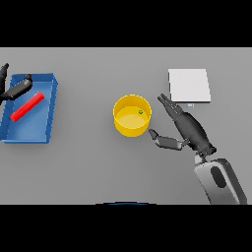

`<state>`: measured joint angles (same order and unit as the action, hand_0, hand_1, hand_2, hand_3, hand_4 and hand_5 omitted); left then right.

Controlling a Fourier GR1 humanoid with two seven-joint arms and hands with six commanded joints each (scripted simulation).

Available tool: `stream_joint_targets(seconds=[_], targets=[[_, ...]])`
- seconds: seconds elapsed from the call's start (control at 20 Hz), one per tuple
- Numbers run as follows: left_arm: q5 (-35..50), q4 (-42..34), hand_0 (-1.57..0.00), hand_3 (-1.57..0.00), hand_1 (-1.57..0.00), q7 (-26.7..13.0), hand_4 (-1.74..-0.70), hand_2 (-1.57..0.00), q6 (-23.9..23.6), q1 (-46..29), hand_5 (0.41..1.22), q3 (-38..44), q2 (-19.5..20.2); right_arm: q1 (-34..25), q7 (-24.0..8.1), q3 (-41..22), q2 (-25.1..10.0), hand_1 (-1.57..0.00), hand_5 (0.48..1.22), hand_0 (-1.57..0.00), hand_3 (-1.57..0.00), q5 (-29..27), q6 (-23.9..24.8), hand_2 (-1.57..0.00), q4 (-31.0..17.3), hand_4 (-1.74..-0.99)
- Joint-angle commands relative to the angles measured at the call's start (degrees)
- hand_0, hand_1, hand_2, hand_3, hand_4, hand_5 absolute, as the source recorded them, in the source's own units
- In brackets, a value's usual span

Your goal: Pick up the red beaker and tilt it to pour out 1 green nut into yellow bowl. Pick up the yellow bowl and place it on the metallic measuring scale.

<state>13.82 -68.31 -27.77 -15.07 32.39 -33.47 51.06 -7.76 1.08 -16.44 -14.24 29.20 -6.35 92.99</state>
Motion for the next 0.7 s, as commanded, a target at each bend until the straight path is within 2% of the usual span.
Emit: stream_joint_targets(seconds=[0.0,0.1,0.2,0.45,0.65], targets=[[0.08,-0.08,0.00,0.00,0.00,-0.04,-0.79,0.00,0.00,-0.06,0.709,-0.16,-0.31,-2.09,-0.50,-1.20,-1.20,0.00,0.677,0.00,0.00,2.18,-0.87,0.00,-0.66,-1.282],[-0.19,0.77,0.00,0.00,0.00,-0.18,-0.80,0.00,0.03,0.51,0.708,-0.21,-0.58,-5.88,1.15,-3.65,-4.17,0.00,0.669,0.00,0.00,6.13,-2.79,0.00,-2.27,-1.278],[0.20,0.77,0.00,0.00,0.00,0.37,-0.79,0.00,0.30,0.48,0.716,0.41,0.20,-9.52,1.40,-6.34,-5.88,0.00,0.666,0.00,0.00,9.31,-5.28,0.00,-4.01,-1.276],[-0.08,-0.52,0.00,0.00,0.00,-0.37,-0.80,0.00,-0.09,0.12,0.723,-0.40,-0.12,-15.88,4.20,-10.34,-6.31,0.00,0.656,0.00,0.00,11.44,-9.92,0.00,-9.18,-1.274],[-0.21,0.28,0.00,0.00,0.00,0.43,-0.80,0.00,0.30,0.61,0.717,-0.13,0.16,-20.72,6.10,-13.04,-6.38,0.00,0.683,0.00,0.00,12.77,-13.33,0.00,-13.44,-1.269]])
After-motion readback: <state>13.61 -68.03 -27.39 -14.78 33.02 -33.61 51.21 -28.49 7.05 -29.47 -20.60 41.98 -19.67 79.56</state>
